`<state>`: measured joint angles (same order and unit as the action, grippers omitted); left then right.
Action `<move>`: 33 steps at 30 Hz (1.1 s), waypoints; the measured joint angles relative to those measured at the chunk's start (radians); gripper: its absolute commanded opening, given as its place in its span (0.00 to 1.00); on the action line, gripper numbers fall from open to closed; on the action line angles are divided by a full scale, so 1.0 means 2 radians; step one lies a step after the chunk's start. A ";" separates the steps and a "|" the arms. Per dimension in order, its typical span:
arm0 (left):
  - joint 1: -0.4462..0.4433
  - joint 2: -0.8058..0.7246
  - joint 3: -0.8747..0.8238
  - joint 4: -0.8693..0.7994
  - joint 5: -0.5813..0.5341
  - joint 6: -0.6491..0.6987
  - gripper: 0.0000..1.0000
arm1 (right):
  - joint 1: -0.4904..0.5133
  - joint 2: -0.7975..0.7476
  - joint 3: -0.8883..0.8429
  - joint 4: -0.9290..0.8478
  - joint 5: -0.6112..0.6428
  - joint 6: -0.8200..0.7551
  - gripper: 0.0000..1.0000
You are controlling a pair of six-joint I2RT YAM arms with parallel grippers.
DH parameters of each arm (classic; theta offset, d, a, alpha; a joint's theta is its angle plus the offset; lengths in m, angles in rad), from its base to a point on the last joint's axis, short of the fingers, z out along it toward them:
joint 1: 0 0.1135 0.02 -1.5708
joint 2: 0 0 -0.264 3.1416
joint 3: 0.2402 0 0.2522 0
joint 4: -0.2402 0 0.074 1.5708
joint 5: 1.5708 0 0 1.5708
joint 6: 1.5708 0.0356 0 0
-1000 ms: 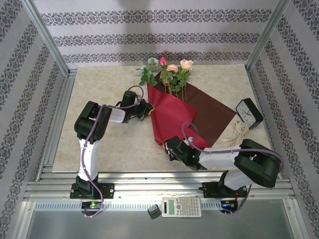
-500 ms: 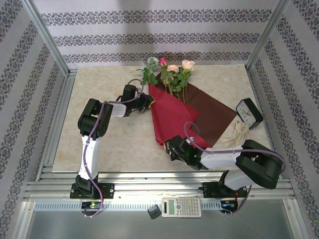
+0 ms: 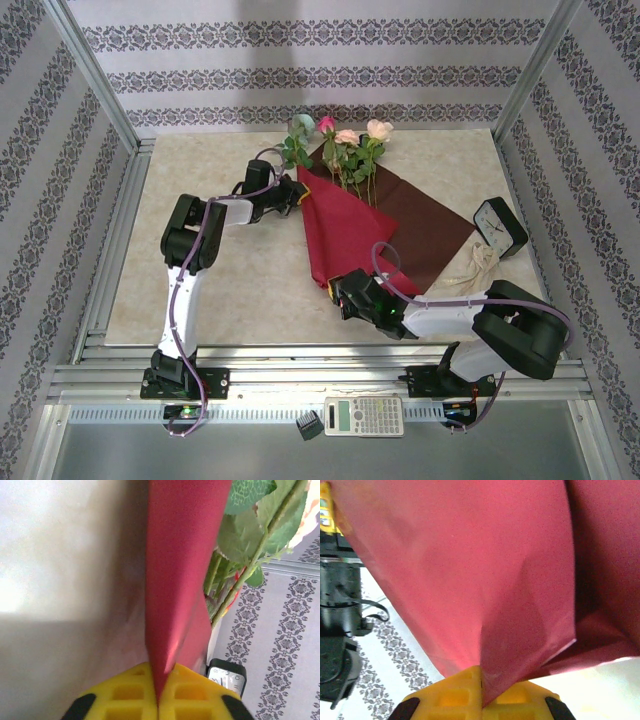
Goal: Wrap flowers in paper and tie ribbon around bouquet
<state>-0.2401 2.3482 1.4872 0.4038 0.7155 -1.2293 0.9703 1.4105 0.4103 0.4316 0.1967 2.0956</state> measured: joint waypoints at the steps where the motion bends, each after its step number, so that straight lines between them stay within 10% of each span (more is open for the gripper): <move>1: 0.000 0.006 0.005 0.000 0.002 0.000 0.00 | 0.000 0.000 0.000 0.002 0.001 0.000 0.00; 7: 0.001 0.023 0.029 -0.009 0.019 0.001 0.21 | 0.000 0.000 0.000 0.005 0.002 0.000 0.00; 11: 0.007 0.032 0.059 -0.013 0.004 -0.005 0.00 | 0.002 0.000 0.000 -0.004 -0.011 0.000 0.00; 15: 0.011 0.042 0.064 -0.018 0.005 -0.002 0.00 | 0.000 0.000 0.000 0.000 -0.011 0.000 0.00; 19: 0.013 0.048 0.077 -0.028 0.013 -0.002 0.21 | 0.000 0.000 0.001 0.000 -0.011 0.000 0.00; 23: 0.019 0.049 0.094 -0.031 0.007 0.000 0.00 | 0.003 0.001 0.001 -0.003 -0.019 0.000 0.00; 29: 0.020 0.058 0.102 -0.039 0.011 0.005 0.00 | 0.003 0.005 0.003 0.000 -0.019 0.000 0.00; 33: 0.021 0.064 0.111 -0.046 0.018 0.006 0.31 | 0.003 0.007 0.004 -0.001 -0.019 0.000 0.00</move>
<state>-0.1974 2.4771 1.7100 0.3122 0.7521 -1.2182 0.9771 1.4246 0.4179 0.4305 0.1596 2.0960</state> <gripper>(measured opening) 0.179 0.056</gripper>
